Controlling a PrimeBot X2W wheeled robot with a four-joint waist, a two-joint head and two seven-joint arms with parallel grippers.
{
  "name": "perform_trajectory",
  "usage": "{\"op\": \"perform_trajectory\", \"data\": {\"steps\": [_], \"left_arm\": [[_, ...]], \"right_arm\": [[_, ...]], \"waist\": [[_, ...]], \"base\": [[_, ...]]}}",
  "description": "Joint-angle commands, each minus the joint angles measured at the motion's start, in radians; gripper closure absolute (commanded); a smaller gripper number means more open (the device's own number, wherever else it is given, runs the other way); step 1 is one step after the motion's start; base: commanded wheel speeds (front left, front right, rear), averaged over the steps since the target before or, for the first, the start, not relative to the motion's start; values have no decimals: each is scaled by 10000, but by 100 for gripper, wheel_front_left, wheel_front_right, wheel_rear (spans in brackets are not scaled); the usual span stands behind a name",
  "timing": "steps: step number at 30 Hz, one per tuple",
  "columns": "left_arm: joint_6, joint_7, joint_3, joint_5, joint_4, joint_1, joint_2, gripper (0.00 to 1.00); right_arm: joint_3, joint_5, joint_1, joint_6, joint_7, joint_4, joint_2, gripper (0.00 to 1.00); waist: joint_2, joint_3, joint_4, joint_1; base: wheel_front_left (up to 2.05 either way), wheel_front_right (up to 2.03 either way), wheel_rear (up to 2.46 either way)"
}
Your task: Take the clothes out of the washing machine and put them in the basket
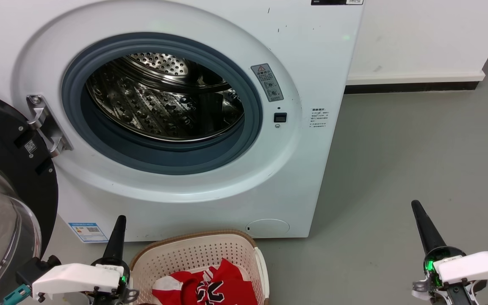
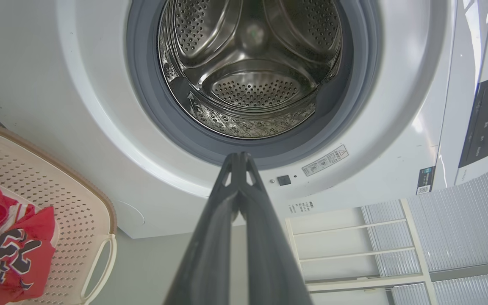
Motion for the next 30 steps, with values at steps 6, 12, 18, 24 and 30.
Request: {"op": "perform_trajectory", "data": {"steps": [6,12,18,24,30], "left_arm": [[-130,144,126,-690,104,-340,-50,100],[-203,251,192,-1163,218,-434,-97,100],[-266,372,263,-1697,353,-558,-151,100],[-305,448,315,-2061,437,-633,-192,100],[-380,547,390,-2531,556,-740,-251,100]], "right_arm": [[-91,778,-346,1,44,192,-37,100],[-145,1314,-452,1,55,357,-27,100],[-205,1909,-572,1,83,542,-11,100],[-249,2324,-659,1,105,666,2,100],[-313,2853,-751,1,143,836,18,100]], "waist": [[-1,27,9,0],[-1,50,17,0],[-1,77,25,0],[-1,96,32,0],[-1,123,40,0]], "base": [[0,0,0],[0,0,0],[0,0,0],[0,0,0],[0,0,0]]}}
